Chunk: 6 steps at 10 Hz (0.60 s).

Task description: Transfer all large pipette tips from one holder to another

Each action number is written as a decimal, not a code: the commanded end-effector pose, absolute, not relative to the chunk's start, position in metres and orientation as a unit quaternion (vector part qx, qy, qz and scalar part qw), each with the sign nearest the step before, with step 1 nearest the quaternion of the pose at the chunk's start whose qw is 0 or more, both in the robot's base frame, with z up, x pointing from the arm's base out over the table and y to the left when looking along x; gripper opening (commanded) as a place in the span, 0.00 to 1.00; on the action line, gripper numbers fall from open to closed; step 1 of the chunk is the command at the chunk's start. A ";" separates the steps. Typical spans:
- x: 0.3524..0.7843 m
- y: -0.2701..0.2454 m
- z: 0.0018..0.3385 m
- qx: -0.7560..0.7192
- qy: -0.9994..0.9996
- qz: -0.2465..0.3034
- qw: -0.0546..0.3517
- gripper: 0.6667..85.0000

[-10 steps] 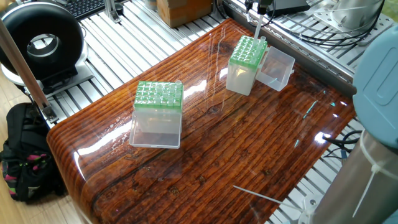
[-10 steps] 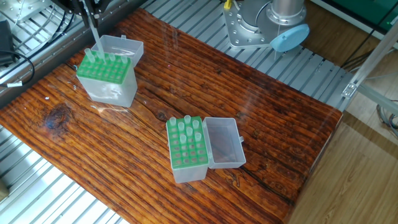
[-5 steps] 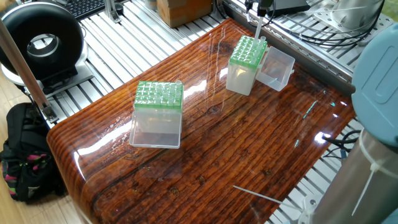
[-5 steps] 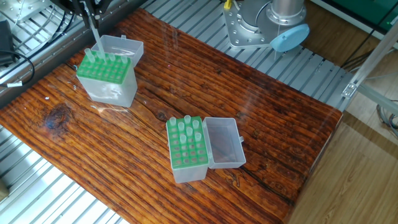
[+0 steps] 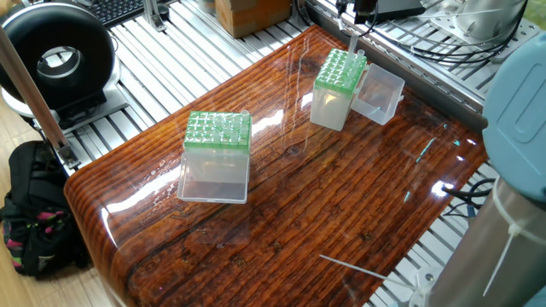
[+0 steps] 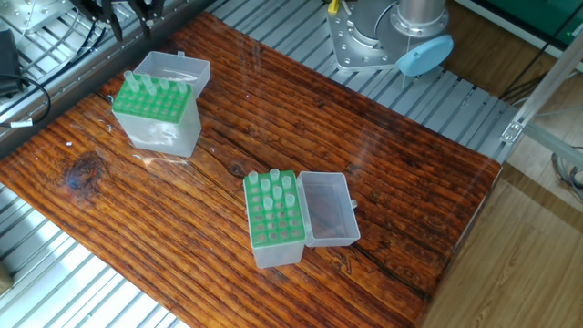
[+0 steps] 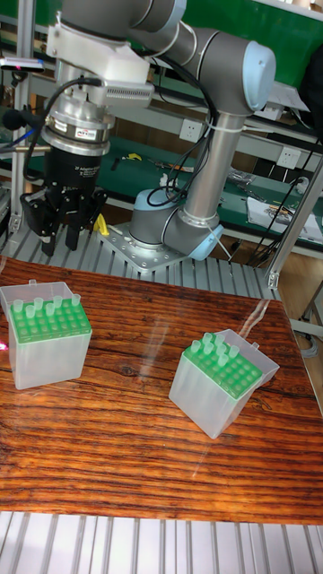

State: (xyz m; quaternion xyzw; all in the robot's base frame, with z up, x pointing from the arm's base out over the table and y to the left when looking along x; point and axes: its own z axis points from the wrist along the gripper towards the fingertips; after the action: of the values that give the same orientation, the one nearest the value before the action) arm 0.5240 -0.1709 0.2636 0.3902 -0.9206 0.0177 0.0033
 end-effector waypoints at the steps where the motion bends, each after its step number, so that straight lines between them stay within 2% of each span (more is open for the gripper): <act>1: 0.528 -0.165 0.268 0.394 -0.919 0.011 0.001 0.49; 2: 0.531 -0.159 0.273 0.388 -0.922 0.006 0.007 0.49; 4: 0.550 -0.137 0.292 0.363 -0.931 0.016 0.020 0.43; 6: 0.557 -0.083 0.287 0.329 -0.944 0.002 0.008 0.39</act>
State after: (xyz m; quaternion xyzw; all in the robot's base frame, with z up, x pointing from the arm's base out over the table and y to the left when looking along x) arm 0.5438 -0.1362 0.2822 0.3638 -0.9312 0.0145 0.0155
